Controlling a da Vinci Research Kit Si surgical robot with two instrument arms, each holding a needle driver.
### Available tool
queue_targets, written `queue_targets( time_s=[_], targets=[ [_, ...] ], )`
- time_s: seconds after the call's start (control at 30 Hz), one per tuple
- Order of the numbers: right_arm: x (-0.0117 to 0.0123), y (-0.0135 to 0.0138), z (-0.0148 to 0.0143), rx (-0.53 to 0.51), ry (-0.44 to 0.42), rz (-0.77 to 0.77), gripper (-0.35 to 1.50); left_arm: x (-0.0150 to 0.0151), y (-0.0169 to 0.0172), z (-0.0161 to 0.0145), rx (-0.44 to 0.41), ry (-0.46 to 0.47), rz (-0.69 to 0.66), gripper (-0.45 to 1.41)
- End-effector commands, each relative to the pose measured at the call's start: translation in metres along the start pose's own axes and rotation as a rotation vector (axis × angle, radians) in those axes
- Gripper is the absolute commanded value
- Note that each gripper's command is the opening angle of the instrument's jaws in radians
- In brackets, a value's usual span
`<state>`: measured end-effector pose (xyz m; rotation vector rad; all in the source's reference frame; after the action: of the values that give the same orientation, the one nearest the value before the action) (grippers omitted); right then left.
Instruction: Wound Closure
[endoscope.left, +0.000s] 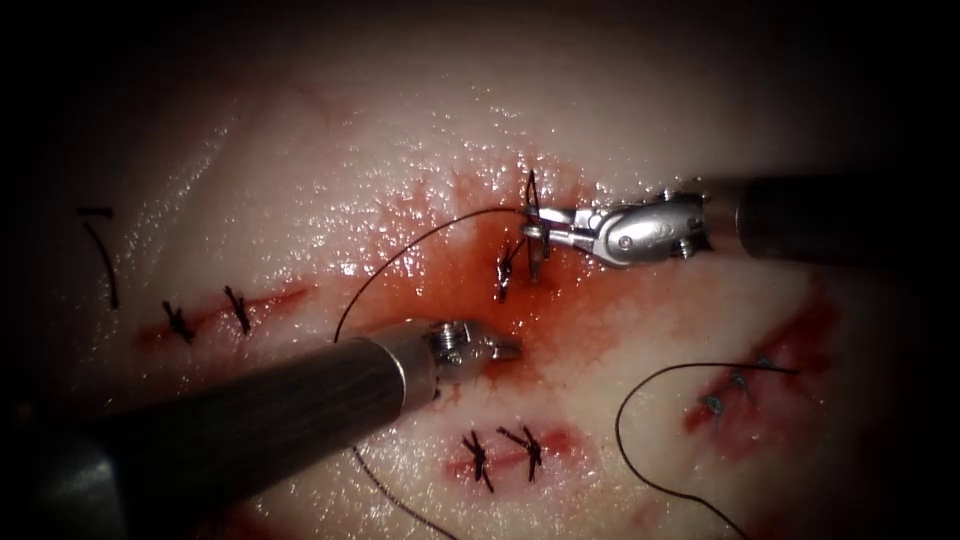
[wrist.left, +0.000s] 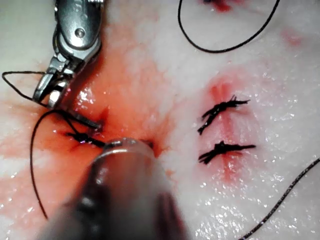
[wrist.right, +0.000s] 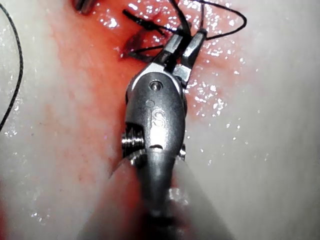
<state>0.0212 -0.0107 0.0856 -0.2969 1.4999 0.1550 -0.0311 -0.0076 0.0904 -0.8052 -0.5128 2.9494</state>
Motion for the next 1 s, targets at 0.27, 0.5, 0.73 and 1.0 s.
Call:
queue_targets(
  time_s=[0.27,0.5,0.73,1.0],
  targets=[
    [-0.0017,-0.0032,0.0000,-0.004,-0.040,0.100,-0.35,0.0010,-0.0010,0.0002,-0.012,0.004,-0.004,0.14],
    [-0.0026,-0.0032,-0.0008,0.007,-0.114,0.343,-0.35,0.0012,-0.0012,0.0004,-0.009,0.006,-0.006,0.14],
    [-0.0036,-0.0039,-0.0009,0.032,-0.194,0.552,-0.35,0.0012,-0.0012,0.0004,-0.007,0.004,-0.006,0.14],
    [-0.0048,-0.0049,-0.0009,0.045,-0.244,0.822,-0.35,0.0009,-0.0011,0.0003,-0.004,0.006,-0.003,0.12]
  ],
)
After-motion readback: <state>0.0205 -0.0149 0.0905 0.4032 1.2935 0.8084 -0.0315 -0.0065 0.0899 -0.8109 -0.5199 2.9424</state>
